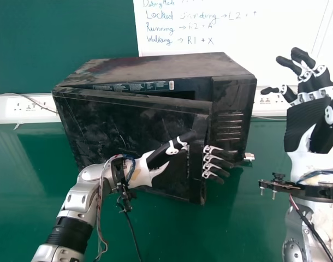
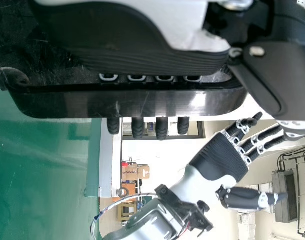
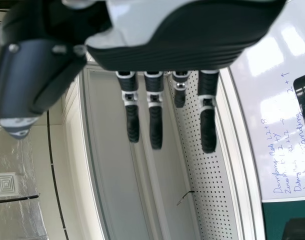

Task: Open the door of oven

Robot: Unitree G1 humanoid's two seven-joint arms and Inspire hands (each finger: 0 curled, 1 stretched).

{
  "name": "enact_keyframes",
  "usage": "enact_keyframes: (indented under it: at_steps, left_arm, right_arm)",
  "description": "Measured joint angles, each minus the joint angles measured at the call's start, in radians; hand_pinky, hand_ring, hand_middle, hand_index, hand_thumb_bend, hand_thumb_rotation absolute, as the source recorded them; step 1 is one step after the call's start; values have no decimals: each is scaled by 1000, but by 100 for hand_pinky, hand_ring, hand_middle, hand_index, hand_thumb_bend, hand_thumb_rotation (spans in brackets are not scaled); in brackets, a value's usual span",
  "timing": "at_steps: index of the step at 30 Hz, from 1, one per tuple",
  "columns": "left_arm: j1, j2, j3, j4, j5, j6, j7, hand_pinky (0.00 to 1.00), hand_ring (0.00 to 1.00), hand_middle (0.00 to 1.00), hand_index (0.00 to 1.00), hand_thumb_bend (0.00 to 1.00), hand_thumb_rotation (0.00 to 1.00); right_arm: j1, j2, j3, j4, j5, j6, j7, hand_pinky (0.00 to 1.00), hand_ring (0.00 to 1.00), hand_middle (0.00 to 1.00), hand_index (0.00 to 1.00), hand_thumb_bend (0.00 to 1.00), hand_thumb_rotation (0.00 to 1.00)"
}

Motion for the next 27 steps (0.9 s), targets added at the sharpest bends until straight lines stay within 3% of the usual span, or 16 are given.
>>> enact_keyframes:
  at_steps: [5, 8, 12, 15, 20, 27]
  left_arm:
    - [19, 16, 7, -10, -80, 77, -47, 37, 47, 66, 71, 92, 71]
    - [22, 33, 8, -17, -108, 105, -72, 36, 47, 67, 72, 94, 75]
    - [52, 42, 8, -67, -115, 85, -83, 32, 43, 64, 72, 91, 81]
    - [89, 51, 9, -114, -138, 87, -87, 30, 41, 63, 72, 88, 78]
    - [117, 70, 24, -136, -207, 160, -128, 31, 41, 64, 72, 86, 68]
    - [182, 86, 36, -248, -234, 202, -114, 23, 31, 59, 68, 86, 70]
  right_arm:
    - [-1, 0, 1, 0, -2, 0, -2, 83, 92, 93, 88, 100, 100]
    - [-4, 0, 2, 0, -9, 0, -6, 83, 92, 93, 88, 100, 100]
    - [-7, 0, 1, 0, -9, 0, -8, 84, 92, 93, 88, 100, 100]
    - [-7, 0, 1, 0, -9, 0, -8, 85, 92, 92, 88, 100, 100]
    - [-8, 0, 0, 0, -9, 0, -8, 85, 92, 93, 88, 100, 100]
    - [-9, -1, -1, 0, -11, -1, -9, 84, 92, 93, 89, 100, 100]
